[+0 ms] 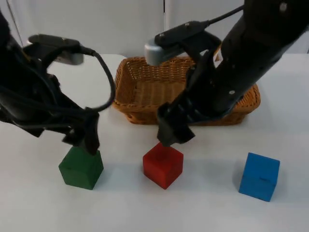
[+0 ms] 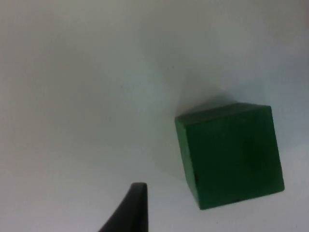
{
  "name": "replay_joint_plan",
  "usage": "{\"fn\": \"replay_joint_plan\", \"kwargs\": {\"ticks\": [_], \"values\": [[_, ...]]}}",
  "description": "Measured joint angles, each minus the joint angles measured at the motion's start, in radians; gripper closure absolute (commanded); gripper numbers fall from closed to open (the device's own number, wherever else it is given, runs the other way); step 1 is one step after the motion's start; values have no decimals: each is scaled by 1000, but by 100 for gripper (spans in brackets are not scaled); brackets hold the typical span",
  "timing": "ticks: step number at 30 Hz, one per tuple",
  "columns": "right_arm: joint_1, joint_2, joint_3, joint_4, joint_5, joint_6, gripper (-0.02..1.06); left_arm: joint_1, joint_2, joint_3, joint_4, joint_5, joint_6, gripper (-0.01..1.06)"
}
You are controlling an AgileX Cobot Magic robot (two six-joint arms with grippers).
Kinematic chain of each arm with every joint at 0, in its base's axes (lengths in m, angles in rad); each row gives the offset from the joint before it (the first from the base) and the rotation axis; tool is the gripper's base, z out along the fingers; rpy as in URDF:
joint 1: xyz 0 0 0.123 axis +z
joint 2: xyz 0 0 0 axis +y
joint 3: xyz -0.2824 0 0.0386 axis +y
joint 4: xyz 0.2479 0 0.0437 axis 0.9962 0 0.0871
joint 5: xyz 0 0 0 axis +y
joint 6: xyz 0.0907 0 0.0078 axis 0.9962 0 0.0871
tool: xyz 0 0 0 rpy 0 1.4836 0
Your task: Pick up one cube with each hand and place exactly two cubes into the same basket, leaving the remaining cube outside.
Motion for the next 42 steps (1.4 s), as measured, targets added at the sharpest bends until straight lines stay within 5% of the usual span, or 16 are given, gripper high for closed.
{"fn": "replay_joint_plan", "kwargs": {"ticks": [19,27,42], "values": [[8,147,-1,-26,-148,-4,19,-5,183,0,0,-164,-14,0],[36,186,-2,-21,-236,-4,19,-5,215,-1,0,-177,-14,0],[37,212,-2,-23,-248,-4,19,-5,220,-1,0,-182,-14,0]]}}
